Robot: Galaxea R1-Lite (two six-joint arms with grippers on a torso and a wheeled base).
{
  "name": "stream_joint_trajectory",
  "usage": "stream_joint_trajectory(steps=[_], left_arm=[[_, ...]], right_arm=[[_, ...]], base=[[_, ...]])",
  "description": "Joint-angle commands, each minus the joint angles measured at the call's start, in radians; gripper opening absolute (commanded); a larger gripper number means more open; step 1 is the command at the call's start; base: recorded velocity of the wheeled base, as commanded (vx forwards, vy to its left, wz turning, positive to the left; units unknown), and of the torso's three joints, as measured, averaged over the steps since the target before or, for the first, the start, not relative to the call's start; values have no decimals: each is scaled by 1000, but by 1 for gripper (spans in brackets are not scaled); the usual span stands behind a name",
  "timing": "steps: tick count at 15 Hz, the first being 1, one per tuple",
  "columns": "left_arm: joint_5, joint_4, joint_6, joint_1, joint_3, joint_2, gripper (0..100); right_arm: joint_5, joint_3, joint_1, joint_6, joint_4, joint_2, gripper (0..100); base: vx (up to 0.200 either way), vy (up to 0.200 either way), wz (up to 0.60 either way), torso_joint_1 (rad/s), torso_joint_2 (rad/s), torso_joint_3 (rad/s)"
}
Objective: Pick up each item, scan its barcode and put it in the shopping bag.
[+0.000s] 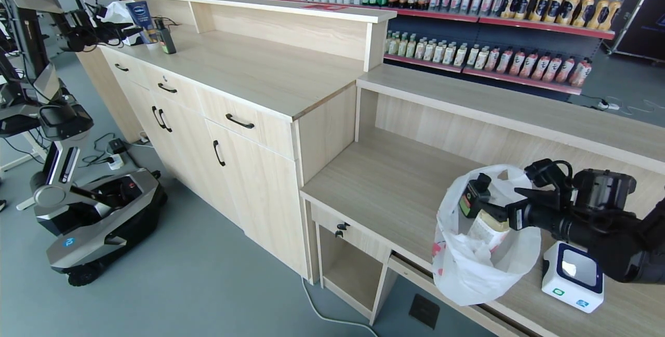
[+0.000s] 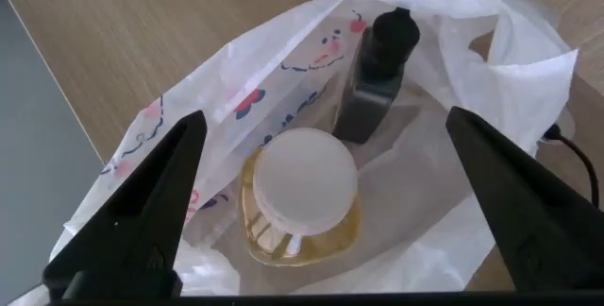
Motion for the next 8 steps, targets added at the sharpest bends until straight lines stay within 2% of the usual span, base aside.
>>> stream_joint_trajectory(steps=[1, 3, 5, 8], left_arm=[[0, 0, 0, 0, 0, 0, 100], [0, 0, 0, 0, 0, 0, 100], [0, 0, 0, 0, 0, 0, 100], [0, 0, 0, 0, 0, 0, 100]], right_arm=[[14, 64, -76, -47, 140, -284, 100], [11, 110, -122, -158, 227, -421, 100], [11, 95, -156, -192, 299, -510, 100], [-38, 29, -175, -113, 311, -597, 100]], base=[[0, 0, 0, 0, 0, 0], [0, 0, 0, 0, 0, 0], [0, 0, -600, -61, 112, 51], [0, 0, -600, -50, 105, 41]])
